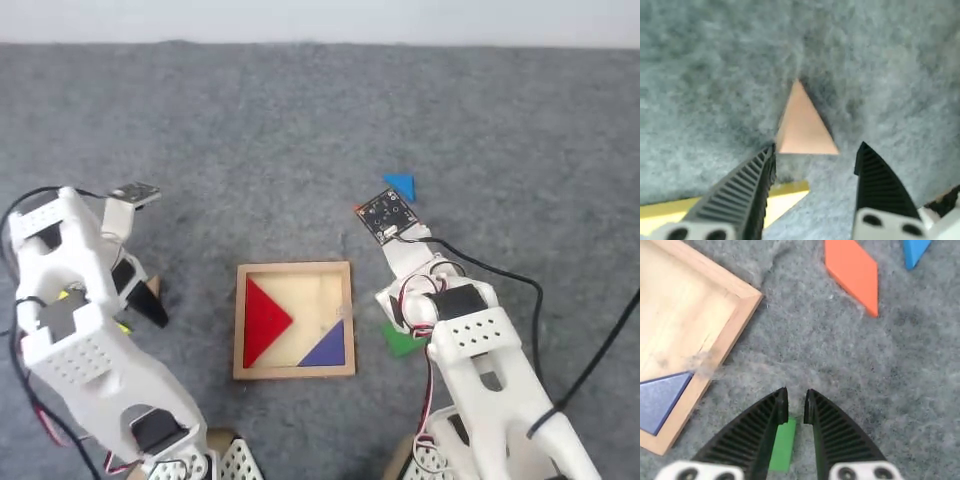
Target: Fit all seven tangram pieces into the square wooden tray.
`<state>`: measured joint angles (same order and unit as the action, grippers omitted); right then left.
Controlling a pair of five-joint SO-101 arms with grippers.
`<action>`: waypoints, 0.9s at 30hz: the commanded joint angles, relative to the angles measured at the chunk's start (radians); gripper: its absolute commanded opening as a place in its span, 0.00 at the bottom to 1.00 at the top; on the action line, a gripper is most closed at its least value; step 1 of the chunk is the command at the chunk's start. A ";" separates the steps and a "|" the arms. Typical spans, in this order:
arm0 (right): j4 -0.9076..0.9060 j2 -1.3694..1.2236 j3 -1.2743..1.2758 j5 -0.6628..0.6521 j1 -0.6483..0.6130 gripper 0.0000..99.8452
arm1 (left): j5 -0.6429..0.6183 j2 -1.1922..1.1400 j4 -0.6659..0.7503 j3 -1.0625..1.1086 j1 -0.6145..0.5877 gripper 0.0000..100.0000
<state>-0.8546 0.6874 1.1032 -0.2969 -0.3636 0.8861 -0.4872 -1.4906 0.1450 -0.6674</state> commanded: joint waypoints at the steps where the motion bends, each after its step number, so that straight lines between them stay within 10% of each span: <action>1: 0.018 0.035 -0.012 0.006 0.018 0.08 | -0.075 -0.026 0.072 -0.027 -0.006 0.26; 27: 0.018 0.035 -0.012 0.003 0.018 0.08 | -0.365 0.169 0.230 0.168 0.072 0.26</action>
<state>-0.8546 0.6874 1.1032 -0.2969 -0.3636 0.5900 -0.3583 -1.3080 0.3000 -0.6352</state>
